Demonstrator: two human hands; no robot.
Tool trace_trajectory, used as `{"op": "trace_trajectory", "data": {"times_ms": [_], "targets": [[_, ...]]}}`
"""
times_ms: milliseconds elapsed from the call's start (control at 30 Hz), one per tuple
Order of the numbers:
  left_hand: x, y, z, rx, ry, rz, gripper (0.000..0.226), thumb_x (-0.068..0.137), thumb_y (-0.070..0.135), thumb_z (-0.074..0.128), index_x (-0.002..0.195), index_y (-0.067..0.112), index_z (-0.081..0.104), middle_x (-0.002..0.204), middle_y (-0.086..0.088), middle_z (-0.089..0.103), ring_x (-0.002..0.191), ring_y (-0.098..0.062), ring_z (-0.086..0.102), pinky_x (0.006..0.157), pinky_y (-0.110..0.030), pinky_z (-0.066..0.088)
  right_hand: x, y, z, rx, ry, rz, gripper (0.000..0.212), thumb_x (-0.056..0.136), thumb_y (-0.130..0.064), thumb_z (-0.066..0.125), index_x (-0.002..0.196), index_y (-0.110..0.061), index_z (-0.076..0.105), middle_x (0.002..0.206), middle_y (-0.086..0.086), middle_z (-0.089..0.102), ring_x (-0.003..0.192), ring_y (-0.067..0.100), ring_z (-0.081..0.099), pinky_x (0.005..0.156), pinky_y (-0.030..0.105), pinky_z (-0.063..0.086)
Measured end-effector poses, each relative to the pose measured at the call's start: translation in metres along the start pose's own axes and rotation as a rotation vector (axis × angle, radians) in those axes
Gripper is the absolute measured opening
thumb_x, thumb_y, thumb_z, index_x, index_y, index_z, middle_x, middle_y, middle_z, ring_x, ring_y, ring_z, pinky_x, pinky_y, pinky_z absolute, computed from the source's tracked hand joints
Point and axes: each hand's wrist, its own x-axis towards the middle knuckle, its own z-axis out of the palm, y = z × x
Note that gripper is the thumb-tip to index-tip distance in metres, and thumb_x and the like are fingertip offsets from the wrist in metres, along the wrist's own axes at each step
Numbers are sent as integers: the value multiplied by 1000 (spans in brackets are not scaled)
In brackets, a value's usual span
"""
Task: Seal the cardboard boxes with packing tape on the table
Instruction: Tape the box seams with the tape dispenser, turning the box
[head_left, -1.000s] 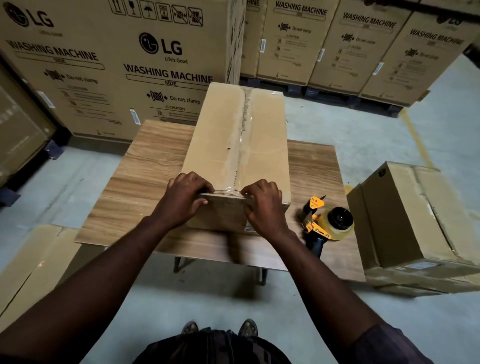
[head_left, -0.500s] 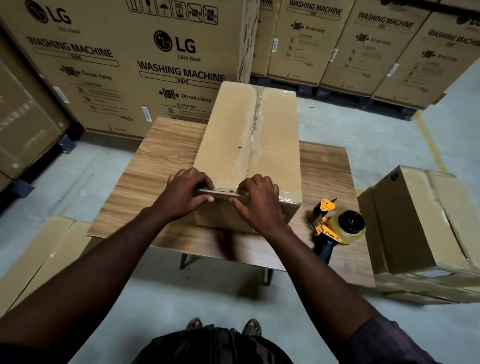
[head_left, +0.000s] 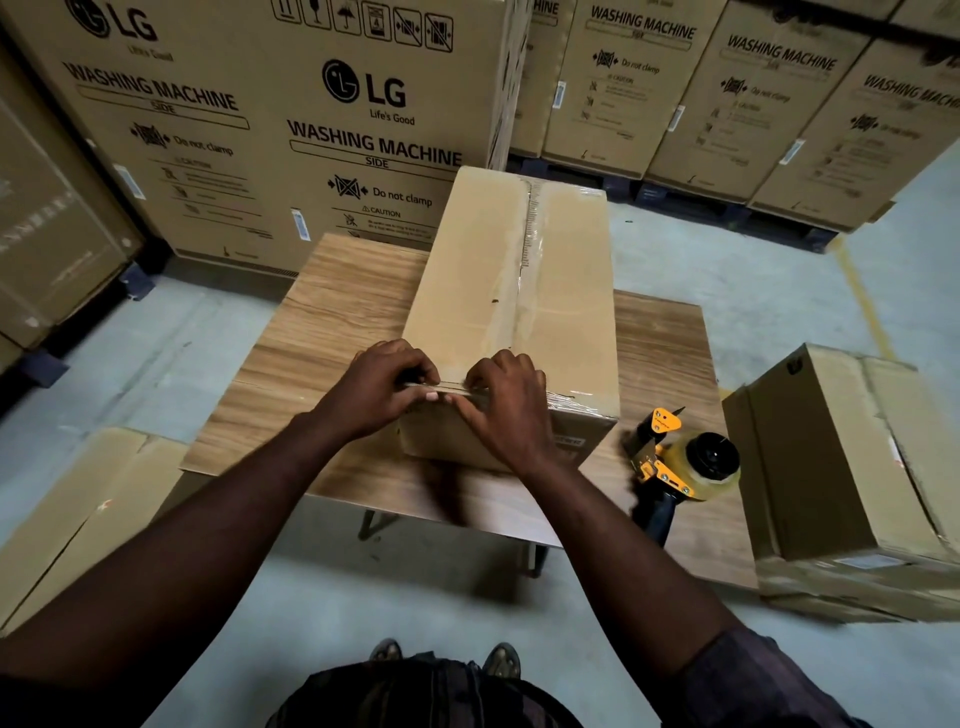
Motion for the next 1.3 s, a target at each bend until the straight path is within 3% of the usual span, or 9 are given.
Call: {"op": "trace_trajectory", "data": {"times_ms": [133, 333, 567, 767, 933, 1067, 1200, 1300], "targets": [[-3, -4, 2, 0, -25, -6, 33, 75, 17, 82, 100, 33, 67, 97, 11, 60, 94, -12, 55, 83, -40, 49, -7, 3, 6, -35, 7, 17, 25, 80, -38, 79, 95, -23, 66, 100, 1, 59, 96, 26, 52, 78, 38, 37], [0, 3, -8, -170, 39, -53, 23, 77, 8, 83, 93, 22, 74, 89, 10, 69, 84, -4, 63, 74, -11, 44, 11, -10, 5, 64, -93, -142, 25, 85, -43, 65, 96, -21, 65, 94, 2, 61, 91, 27, 55, 76, 39, 42], [-18, -11, -2, -181, 196, -157, 42, 67, 2, 87, 101, 20, 70, 98, 4, 62, 85, -5, 61, 79, -16, 51, 7, -5, 17, 110, -47, -35, 17, 78, -35, 73, 90, -25, 67, 91, -3, 60, 90, 25, 53, 77, 39, 41], [-28, -8, 25, -516, 365, -494, 40, 74, 3, 85, 93, 25, 58, 85, 2, 62, 68, 3, 57, 73, -18, 50, 28, -32, 18, 191, -146, -23, 19, 78, -41, 65, 89, -26, 68, 84, -4, 65, 86, 24, 58, 75, 37, 45], [-31, -5, 46, -693, 489, -662, 34, 82, -1, 76, 91, 25, 57, 88, 3, 67, 77, -3, 63, 80, -25, 52, 28, -51, 28, 150, -95, 65, 24, 78, -52, 65, 82, -28, 64, 82, -5, 65, 85, 24, 58, 75, 37, 41], [-35, -4, 57, -607, 411, -715, 26, 85, 3, 68, 93, 25, 59, 92, 3, 69, 84, -12, 63, 76, -27, 48, 29, -60, 35, 6, -74, 78, 38, 77, -64, 69, 83, -28, 59, 89, -3, 65, 88, 23, 56, 74, 37, 37], [-38, -12, 59, -543, 285, -746, 17, 84, 10, 74, 93, 21, 64, 95, -3, 73, 89, -20, 68, 83, -35, 52, 25, -55, 36, -43, -86, 44, 34, 74, -50, 78, 91, -28, 58, 94, -3, 61, 93, 25, 55, 74, 36, 32], [-40, -17, 55, -478, 224, -779, 15, 85, 17, 77, 94, 17, 65, 98, -2, 72, 91, -17, 68, 78, -27, 48, 20, -50, 36, -53, -82, 18, 34, 73, -41, 82, 94, -28, 58, 96, -3, 60, 94, 25, 55, 74, 37, 34]]}}
